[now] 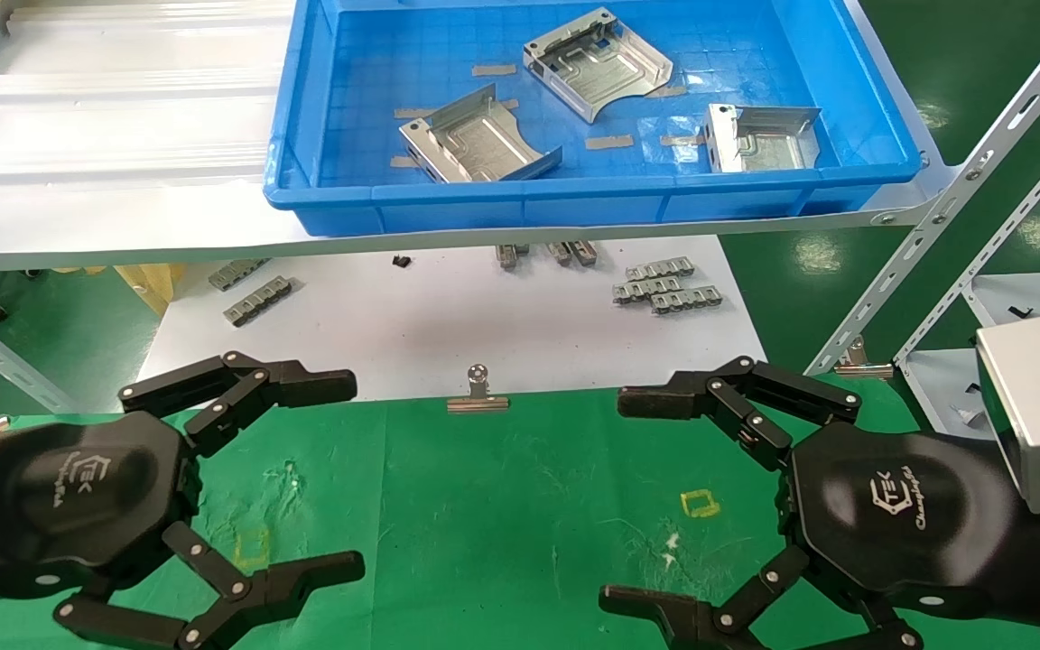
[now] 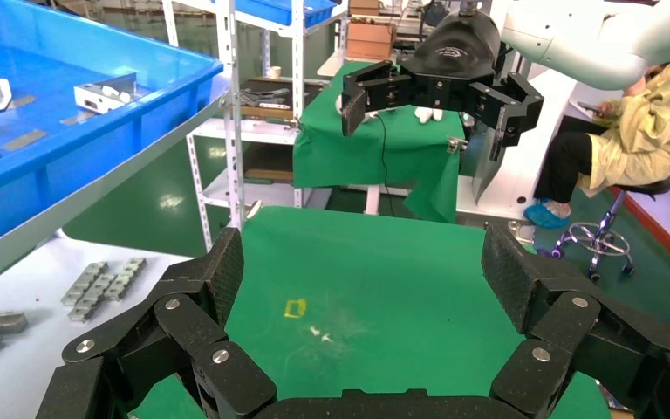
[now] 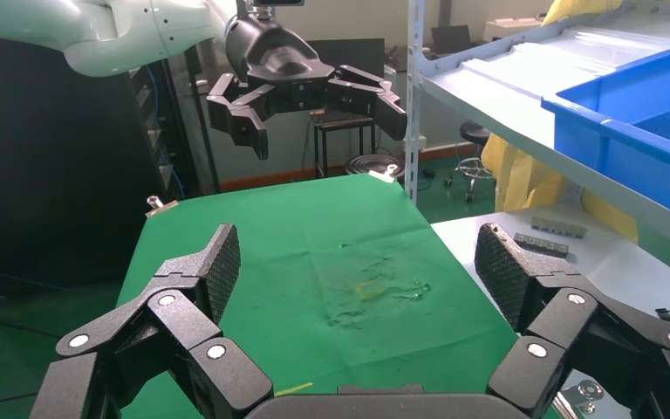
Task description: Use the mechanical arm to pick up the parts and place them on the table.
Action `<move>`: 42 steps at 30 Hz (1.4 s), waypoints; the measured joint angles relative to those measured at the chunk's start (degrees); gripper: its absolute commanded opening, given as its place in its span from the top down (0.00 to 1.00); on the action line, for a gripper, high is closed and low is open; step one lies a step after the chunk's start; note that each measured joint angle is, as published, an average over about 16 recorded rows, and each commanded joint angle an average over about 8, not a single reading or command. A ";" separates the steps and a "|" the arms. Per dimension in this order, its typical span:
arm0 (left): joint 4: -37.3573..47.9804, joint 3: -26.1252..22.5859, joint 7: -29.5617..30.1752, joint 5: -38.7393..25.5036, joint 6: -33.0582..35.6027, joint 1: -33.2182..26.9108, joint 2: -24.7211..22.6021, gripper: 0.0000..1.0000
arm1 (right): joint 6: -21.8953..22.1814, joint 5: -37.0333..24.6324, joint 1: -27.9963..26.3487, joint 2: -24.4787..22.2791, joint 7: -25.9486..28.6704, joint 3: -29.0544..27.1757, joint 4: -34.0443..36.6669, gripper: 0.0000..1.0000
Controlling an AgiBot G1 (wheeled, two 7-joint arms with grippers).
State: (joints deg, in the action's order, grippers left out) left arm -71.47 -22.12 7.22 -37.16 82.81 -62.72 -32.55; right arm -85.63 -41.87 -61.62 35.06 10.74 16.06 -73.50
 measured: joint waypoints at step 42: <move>0.00 0.00 0.00 0.00 0.00 0.00 0.00 1.00 | 22.52 -14.71 -10.21 7.22 6.79 3.50 4.34 0.00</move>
State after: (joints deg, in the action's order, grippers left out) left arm -71.47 -22.12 7.22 -37.16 82.81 -62.72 -32.55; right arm -63.11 -56.58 -71.83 42.28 17.52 19.56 -69.16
